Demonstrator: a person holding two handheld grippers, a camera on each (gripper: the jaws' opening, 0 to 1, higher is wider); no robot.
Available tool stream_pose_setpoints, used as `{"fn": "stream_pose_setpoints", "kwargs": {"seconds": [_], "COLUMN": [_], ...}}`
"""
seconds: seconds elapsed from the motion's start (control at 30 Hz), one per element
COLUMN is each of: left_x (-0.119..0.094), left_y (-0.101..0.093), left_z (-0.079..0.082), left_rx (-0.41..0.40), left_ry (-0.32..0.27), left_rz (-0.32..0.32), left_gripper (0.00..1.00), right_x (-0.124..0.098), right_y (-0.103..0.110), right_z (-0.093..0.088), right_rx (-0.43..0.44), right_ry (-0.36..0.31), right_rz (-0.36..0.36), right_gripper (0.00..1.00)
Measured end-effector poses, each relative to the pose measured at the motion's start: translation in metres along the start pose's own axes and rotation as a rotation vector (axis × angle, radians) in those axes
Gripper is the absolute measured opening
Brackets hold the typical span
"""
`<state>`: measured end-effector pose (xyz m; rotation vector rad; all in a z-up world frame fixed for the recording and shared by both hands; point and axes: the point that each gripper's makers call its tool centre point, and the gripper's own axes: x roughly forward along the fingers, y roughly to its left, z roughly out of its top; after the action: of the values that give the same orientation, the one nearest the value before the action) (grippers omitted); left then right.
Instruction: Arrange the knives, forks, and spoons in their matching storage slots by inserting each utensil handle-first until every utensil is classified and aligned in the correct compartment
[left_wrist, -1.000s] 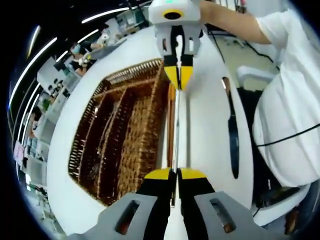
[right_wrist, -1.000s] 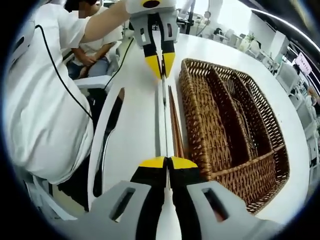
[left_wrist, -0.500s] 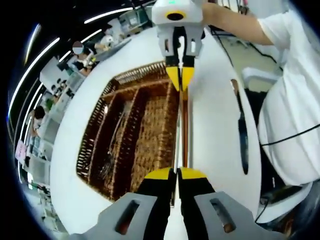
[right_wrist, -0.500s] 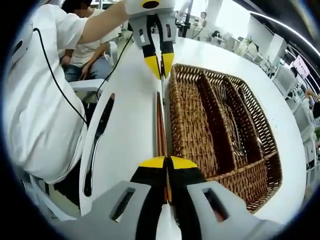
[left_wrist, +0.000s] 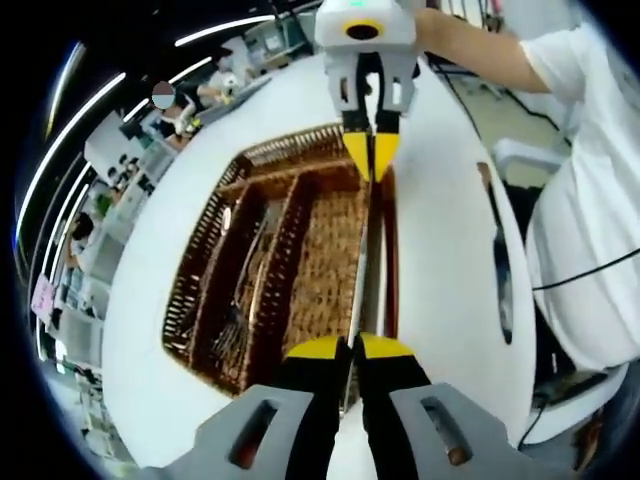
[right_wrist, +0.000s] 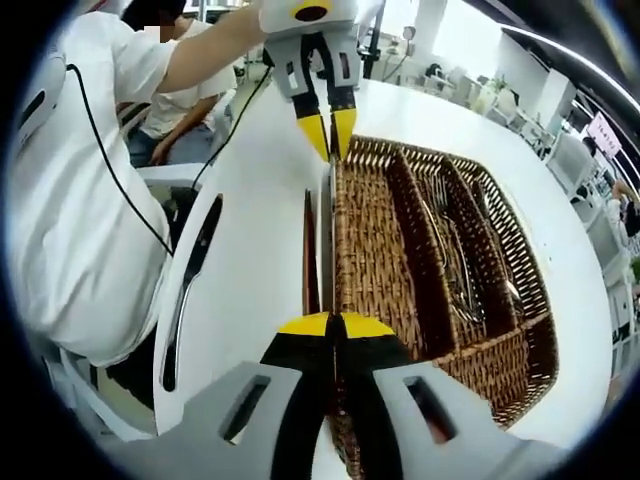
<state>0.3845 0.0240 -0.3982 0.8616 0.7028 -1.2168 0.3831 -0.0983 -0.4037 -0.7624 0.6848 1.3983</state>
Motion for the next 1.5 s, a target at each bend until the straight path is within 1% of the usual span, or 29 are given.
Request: {"fn": "stream_pose_setpoints", "kwargs": {"seconds": [0.1, 0.17, 0.23, 0.33, 0.7, 0.9, 1.07, 1.1, 1.13, 1.27, 1.33, 1.4, 1.5], "left_x": [-0.008, -0.009, -0.012, -0.015, -0.028, -0.03, -0.034, -0.034, -0.034, -0.037, -0.038, -0.039, -0.039], "left_y": [0.01, 0.011, 0.017, 0.022, 0.047, 0.053, 0.074, 0.076, 0.082, 0.085, 0.088, 0.093, 0.094], "left_z": [0.004, 0.004, 0.006, 0.008, 0.009, 0.009, 0.007, 0.007, 0.005, 0.007, 0.008, 0.006, 0.005], "left_rx": [0.008, 0.009, 0.01, 0.013, 0.017, 0.017, 0.009, 0.007, 0.003, -0.003, -0.002, -0.002, -0.012], "left_ry": [0.003, 0.005, 0.003, 0.005, 0.01, 0.01, 0.008, 0.009, 0.012, -0.002, -0.006, -0.004, -0.011], "left_rz": [0.013, 0.014, 0.019, 0.026, 0.061, 0.069, 0.092, 0.095, 0.103, 0.099, 0.105, 0.117, 0.113], "left_gripper": [0.04, 0.04, 0.04, 0.04, 0.04, 0.04, 0.04, 0.04, 0.04, 0.04, 0.04, 0.04, 0.05], "right_x": [-0.005, -0.007, -0.009, -0.011, -0.013, -0.015, -0.014, -0.013, -0.012, -0.017, -0.018, -0.017, -0.018], "right_y": [-0.009, -0.012, -0.016, -0.021, -0.043, -0.048, -0.07, -0.073, -0.074, -0.076, -0.081, -0.085, -0.086], "right_z": [0.006, 0.007, 0.009, 0.011, 0.025, 0.028, 0.036, 0.036, 0.038, 0.042, 0.043, 0.045, 0.05], "right_rx": [-0.014, -0.025, -0.036, -0.034, -0.051, -0.057, -0.071, -0.062, -0.069, -0.068, -0.068, -0.068, -0.061], "right_ry": [0.006, 0.007, 0.012, 0.017, -0.001, -0.001, -0.013, -0.011, -0.016, -0.02, -0.016, -0.017, -0.017], "right_rz": [-0.016, -0.021, -0.026, -0.031, -0.057, -0.062, -0.081, -0.066, -0.061, -0.066, -0.074, -0.07, -0.066], "right_gripper": [0.01, 0.01, 0.01, 0.01, 0.01, 0.01, 0.01, 0.01, 0.01, 0.01, 0.01, 0.01, 0.01]}}
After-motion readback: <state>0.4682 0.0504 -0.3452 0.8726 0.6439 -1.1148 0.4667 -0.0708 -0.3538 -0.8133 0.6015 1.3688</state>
